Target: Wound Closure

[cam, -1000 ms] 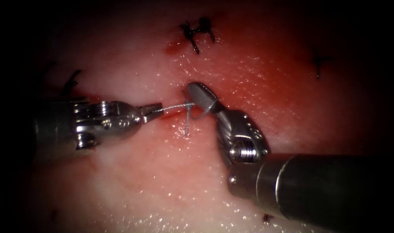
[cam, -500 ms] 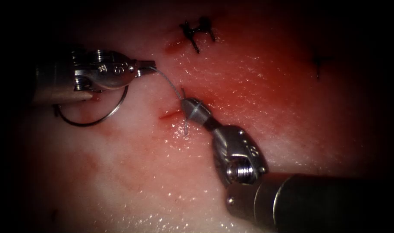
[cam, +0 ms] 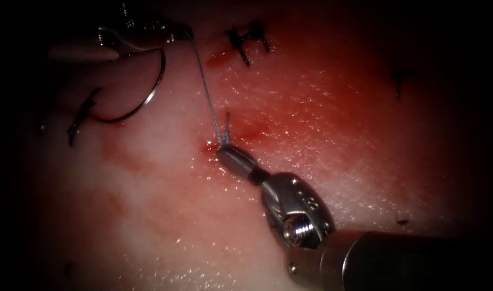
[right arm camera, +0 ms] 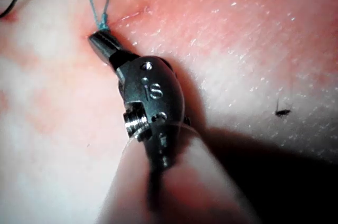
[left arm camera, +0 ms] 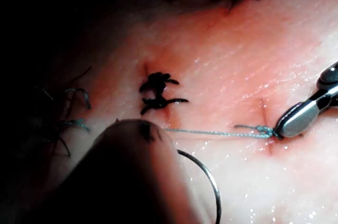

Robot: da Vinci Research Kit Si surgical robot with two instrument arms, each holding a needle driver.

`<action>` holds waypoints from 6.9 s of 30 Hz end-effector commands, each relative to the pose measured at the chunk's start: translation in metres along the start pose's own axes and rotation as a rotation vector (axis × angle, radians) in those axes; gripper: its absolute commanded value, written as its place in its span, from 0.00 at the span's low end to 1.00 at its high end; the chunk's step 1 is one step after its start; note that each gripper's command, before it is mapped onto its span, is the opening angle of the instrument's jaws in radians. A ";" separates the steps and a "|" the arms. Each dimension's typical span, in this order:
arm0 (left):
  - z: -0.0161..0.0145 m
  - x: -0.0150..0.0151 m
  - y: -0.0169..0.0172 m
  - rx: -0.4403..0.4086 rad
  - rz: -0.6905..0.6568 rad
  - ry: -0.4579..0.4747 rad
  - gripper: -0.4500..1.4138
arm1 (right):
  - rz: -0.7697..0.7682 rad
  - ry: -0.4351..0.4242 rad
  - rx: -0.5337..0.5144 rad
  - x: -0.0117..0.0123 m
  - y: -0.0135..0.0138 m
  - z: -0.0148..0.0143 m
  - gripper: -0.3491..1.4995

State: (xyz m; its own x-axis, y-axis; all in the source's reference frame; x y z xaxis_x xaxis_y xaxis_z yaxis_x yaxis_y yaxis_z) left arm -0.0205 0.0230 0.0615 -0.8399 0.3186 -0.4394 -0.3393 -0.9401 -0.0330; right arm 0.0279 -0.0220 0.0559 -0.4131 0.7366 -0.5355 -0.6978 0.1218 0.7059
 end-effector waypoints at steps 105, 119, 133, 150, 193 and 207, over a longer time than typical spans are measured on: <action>-0.0223 0.0090 0.0136 0.280 0.096 0.147 0.00 | -0.963 -0.029 0.026 0.0047 -0.0046 0.0085 0.70; -0.0228 0.0084 0.0148 0.280 0.107 0.142 0.00 | -1.032 -0.005 0.015 0.0032 -0.0052 0.0113 0.73; -0.0229 0.0082 0.0159 0.268 0.119 0.134 0.00 | -1.035 0.007 -0.001 0.0028 -0.0061 0.0115 0.00; -0.0218 0.0078 0.0235 0.270 0.157 0.121 0.00 | -0.991 -0.007 -0.010 0.0089 -0.0007 -0.0001 0.88; -0.0108 0.0086 0.0201 0.134 0.113 0.079 0.40 | -1.201 -0.127 -0.052 0.0120 0.0011 -0.0011 0.96; -0.0081 0.0091 0.0201 0.221 0.214 -0.176 0.42 | -1.204 -0.154 -0.042 0.0110 0.0003 -0.0005 0.96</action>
State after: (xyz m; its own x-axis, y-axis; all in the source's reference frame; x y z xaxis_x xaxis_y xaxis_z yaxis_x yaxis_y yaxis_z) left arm -0.0312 0.0061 0.0491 -0.9600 0.1463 -0.2386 -0.2052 -0.9477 0.2444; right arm 0.0221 -0.0137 0.0494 0.5859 0.2380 -0.7747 -0.6075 0.7617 -0.2254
